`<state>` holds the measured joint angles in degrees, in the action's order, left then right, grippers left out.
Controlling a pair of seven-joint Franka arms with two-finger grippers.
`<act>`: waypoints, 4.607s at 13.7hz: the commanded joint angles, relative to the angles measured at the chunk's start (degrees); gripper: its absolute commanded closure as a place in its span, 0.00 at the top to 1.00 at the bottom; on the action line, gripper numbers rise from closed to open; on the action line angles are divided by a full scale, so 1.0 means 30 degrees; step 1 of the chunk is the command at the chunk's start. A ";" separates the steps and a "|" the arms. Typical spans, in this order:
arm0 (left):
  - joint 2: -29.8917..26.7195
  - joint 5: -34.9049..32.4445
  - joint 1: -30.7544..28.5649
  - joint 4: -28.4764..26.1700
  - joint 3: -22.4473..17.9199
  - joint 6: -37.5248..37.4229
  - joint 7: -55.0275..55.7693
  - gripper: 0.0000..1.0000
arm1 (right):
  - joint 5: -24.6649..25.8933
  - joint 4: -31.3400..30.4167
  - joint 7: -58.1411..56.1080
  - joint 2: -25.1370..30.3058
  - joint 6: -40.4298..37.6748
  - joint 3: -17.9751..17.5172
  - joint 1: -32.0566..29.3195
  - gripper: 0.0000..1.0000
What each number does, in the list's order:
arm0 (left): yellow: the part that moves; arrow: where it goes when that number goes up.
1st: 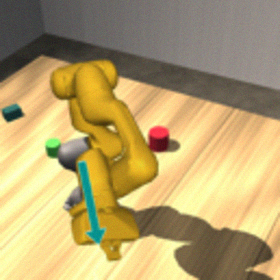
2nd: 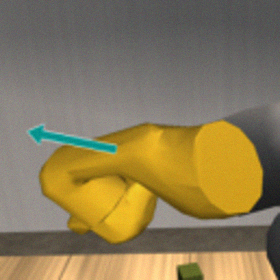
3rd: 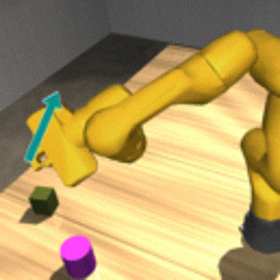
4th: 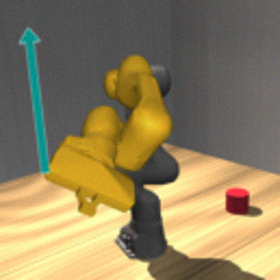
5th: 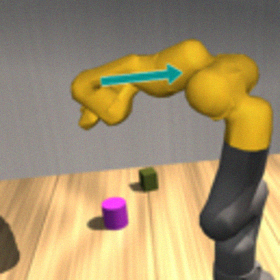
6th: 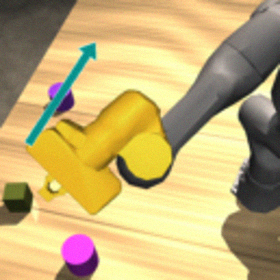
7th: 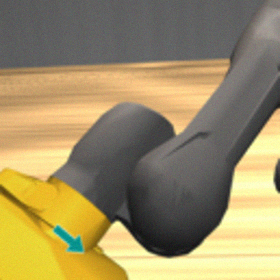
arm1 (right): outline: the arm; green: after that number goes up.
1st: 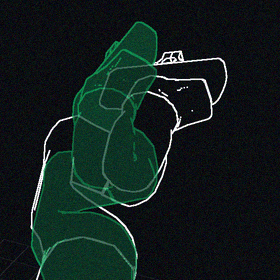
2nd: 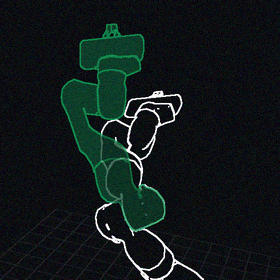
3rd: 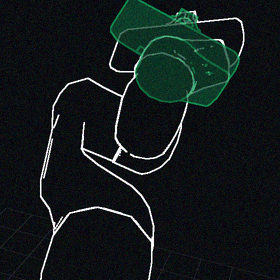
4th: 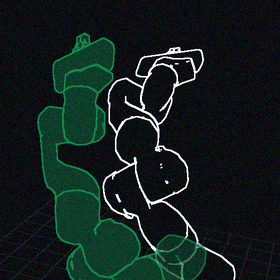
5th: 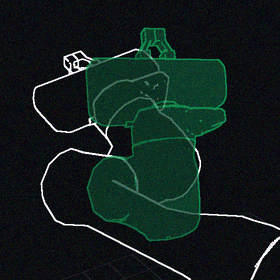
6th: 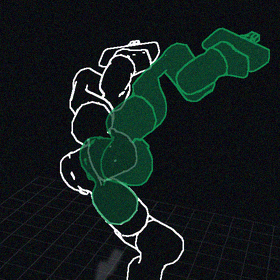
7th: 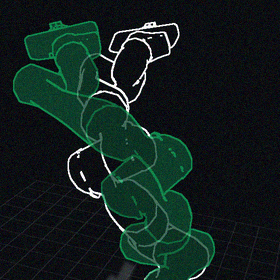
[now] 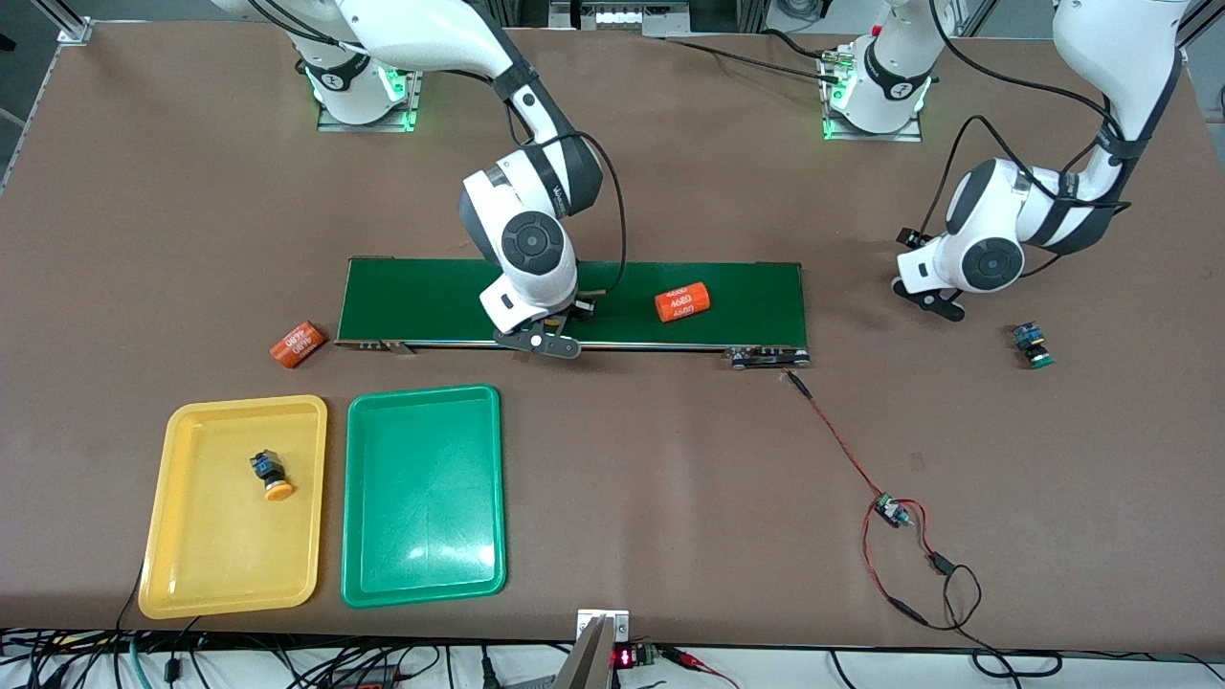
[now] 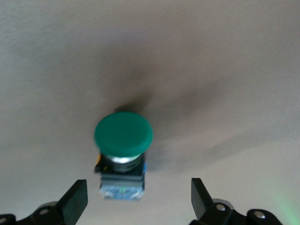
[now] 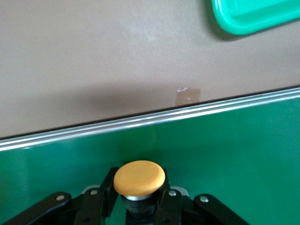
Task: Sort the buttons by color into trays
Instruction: 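Drop the button into the yellow tray while the left gripper grasps a green button, then set the green button on the belt while the right gripper rises, then grasp another green button with the left gripper while the right gripper returns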
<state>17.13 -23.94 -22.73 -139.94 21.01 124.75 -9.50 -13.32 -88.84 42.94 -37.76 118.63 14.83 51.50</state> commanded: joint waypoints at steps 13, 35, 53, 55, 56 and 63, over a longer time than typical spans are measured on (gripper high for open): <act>-0.2634 0.1550 0.2766 0.4889 0.0349 -0.6187 -0.1081 0.18 | 0.0075 0.2864 -1.1541 0.0254 -0.3769 0.2409 -0.7256 0.00; 0.1388 0.9063 0.7902 1.0258 0.2488 -0.4167 0.9436 1.00 | 0.2478 0.2922 -2.6852 -0.2001 0.2990 0.2380 -1.3300 0.00; 0.0440 0.4522 0.1431 1.1138 -0.3431 -0.2918 -0.6018 1.00 | 0.1716 0.2395 -2.6824 -0.1742 0.3439 0.2204 -1.3448 1.00; 0.1055 0.4522 0.0868 1.0963 -0.3634 -0.1776 -0.6617 1.00 | 0.1716 0.2395 -2.6185 -0.1302 0.2502 0.2204 -1.3447 1.00; 0.1406 0.4493 0.0809 1.0846 -0.4418 -0.1190 -0.6531 1.00 | 0.1716 0.2424 -2.5194 -0.0980 0.1801 0.2146 -1.3302 1.00; 0.2670 0.4727 0.1102 0.9851 -0.6828 0.0867 -0.0268 1.00 | 0.1716 0.1899 -1.7052 0.2036 -0.2831 0.2175 -1.0056 1.00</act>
<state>26.16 -9.38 -20.47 -108.42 1.21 126.90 -16.96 -7.78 -80.99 -14.59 -35.23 112.87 21.37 18.22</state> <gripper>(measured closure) 0.000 0.000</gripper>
